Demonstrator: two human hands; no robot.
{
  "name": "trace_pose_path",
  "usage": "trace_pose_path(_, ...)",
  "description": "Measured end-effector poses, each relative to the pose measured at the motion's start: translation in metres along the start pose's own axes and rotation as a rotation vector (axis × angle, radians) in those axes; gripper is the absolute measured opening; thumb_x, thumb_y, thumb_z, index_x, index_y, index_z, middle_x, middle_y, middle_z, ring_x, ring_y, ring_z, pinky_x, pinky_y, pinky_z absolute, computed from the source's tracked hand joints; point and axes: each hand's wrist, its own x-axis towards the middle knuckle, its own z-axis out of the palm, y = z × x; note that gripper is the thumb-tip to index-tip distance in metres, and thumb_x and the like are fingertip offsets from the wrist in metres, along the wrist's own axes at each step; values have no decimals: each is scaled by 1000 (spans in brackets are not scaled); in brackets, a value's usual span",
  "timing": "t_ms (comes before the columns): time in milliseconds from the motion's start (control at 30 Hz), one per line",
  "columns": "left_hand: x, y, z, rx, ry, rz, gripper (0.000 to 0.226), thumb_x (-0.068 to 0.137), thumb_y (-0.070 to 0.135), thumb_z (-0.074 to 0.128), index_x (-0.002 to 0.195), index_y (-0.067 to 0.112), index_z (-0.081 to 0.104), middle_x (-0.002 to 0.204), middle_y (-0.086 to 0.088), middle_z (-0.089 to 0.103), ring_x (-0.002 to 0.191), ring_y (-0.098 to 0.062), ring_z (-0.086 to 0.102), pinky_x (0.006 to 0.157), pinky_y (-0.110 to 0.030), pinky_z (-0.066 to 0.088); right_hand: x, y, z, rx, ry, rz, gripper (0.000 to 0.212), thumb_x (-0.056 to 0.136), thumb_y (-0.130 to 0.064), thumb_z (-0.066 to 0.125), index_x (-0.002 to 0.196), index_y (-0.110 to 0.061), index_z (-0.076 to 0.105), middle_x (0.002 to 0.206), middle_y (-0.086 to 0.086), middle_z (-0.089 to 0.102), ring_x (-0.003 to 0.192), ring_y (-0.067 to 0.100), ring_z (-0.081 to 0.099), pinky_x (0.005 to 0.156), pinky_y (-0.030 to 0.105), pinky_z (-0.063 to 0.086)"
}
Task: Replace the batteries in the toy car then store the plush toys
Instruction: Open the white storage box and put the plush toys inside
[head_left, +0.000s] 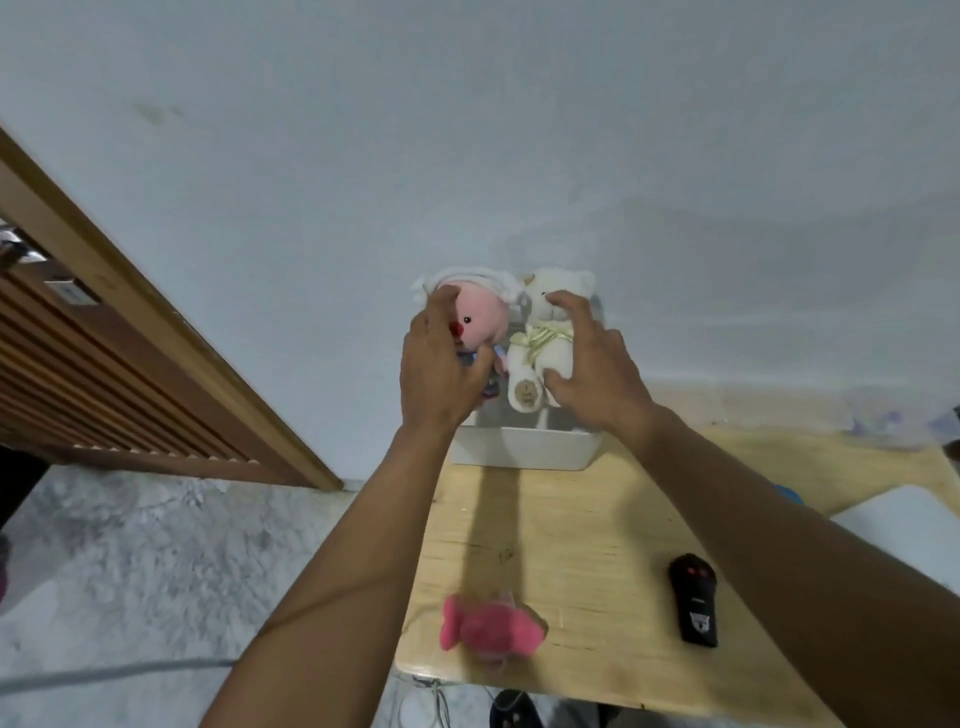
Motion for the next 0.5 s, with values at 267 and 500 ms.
trace_pose_path(267, 14, -34, 46, 66, -311, -190, 63, 83, 21, 74, 134, 15, 37, 105, -8, 57, 93, -35, 58, 71, -32, 38, 44, 32, 44, -164, -329, 51, 77, 75, -5, 67, 132, -40, 28, 109, 14, 56, 95, 40, 55, 78, 45, 50)
trace_pose_path(500, 28, -53, 71, 245, -729, -395, 57, 97, 22, 59, 148, 12, 35, 147, -23, 48, 122, -41, 59, 99, -43, 50, 53, 58, 85, -242, -458, 91, 60, 80, -5, 56, 127, -37, 37, 124, 16, 53, 98, 41, 60, 84, 44, 52)
